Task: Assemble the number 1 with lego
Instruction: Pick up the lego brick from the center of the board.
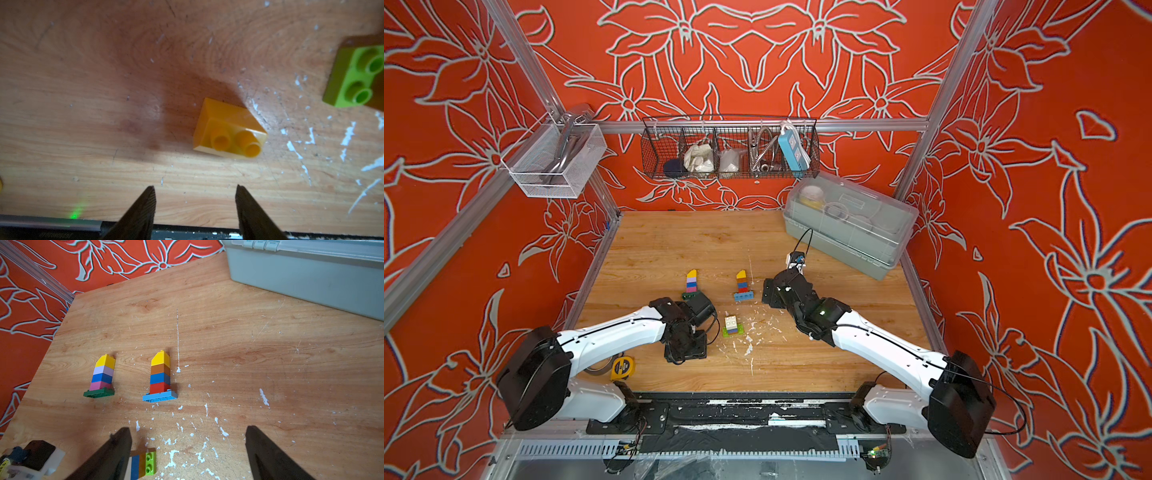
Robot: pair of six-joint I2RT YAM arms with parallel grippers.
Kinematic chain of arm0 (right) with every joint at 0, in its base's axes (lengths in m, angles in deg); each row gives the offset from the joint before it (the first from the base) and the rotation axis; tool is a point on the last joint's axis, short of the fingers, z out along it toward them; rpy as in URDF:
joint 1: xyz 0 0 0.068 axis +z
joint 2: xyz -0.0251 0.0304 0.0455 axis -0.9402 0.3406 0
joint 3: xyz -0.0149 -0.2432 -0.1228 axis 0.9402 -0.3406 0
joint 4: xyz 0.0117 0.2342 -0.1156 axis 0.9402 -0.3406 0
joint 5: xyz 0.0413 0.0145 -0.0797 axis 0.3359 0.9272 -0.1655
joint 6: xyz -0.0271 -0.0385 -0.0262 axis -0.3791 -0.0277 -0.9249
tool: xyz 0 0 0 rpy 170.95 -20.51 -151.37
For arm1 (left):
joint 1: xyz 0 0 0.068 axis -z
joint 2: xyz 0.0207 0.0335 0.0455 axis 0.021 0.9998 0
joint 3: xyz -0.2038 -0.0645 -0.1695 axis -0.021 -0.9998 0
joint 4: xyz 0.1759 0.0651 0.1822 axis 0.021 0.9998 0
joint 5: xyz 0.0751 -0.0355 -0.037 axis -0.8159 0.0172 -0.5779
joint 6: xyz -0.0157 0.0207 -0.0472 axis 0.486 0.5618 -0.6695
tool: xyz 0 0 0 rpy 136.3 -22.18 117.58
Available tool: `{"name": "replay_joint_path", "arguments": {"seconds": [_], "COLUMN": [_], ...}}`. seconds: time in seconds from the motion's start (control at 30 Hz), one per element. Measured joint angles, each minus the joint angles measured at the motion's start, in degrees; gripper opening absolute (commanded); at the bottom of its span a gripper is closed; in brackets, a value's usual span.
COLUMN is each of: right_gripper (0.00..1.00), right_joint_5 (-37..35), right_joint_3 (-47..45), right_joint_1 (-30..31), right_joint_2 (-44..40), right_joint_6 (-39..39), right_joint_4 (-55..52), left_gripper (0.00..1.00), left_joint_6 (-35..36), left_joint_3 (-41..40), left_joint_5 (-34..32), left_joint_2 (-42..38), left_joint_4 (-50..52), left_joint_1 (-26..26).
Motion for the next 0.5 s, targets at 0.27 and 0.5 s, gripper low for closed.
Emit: {"name": "replay_joint_path", "arguments": {"seconds": [0.27,0.5], "right_gripper": [0.91,0.91], "right_joint_5": [0.0,0.0], "right_joint_3": [0.0,0.0], "right_joint_1": [0.0,0.0], "right_joint_2": [0.0,0.0], "right_joint_6": [0.2,0.2], "right_joint_4": [0.0,0.0], "left_gripper": [0.62,0.62], "left_joint_6": [-1.7,-2.6], "left_joint_3": [1.4,2.8], "left_joint_5": [-1.6,-5.7], "left_joint_2": [2.7,4.9], "left_joint_4": [-0.5,1.0], "left_joint_1": [0.0,0.0]}}
